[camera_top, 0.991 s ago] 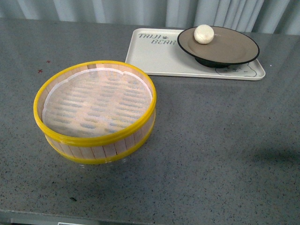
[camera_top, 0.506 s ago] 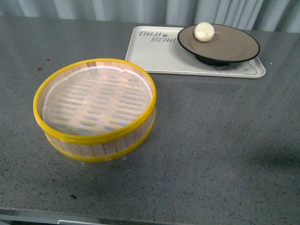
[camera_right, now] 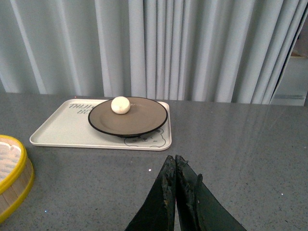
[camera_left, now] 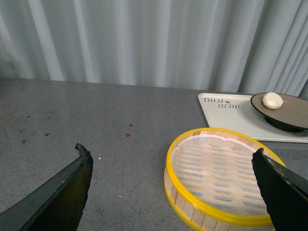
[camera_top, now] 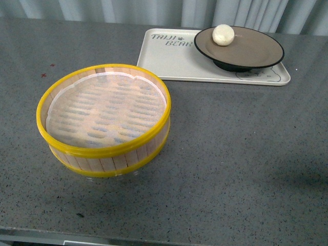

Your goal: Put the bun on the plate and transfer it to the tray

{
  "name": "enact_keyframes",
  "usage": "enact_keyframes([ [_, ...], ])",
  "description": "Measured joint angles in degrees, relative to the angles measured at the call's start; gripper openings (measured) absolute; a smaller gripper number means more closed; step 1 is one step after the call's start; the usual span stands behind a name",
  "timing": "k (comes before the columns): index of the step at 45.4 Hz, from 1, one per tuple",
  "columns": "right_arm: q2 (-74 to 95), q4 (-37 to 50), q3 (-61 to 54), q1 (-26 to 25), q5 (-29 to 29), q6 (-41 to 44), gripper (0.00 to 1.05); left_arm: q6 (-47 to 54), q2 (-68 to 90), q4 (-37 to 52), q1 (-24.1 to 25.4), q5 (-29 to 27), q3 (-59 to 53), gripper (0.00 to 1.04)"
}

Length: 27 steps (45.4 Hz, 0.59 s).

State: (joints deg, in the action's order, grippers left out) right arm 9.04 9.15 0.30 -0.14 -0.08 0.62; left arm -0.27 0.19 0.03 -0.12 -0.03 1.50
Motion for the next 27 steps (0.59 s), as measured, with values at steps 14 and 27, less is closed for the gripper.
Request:
enact_keyframes([
  [14, -8.8, -9.1, 0.0, 0.0, 0.0, 0.0, 0.09, 0.0, 0.0, 0.0, 0.0, 0.0, 0.0, 0.98],
  [27, -8.8, -9.1, 0.0, 0.0, 0.0, 0.0, 0.55, 0.0, 0.0, 0.0, 0.0, 0.0, 0.0, 0.98],
])
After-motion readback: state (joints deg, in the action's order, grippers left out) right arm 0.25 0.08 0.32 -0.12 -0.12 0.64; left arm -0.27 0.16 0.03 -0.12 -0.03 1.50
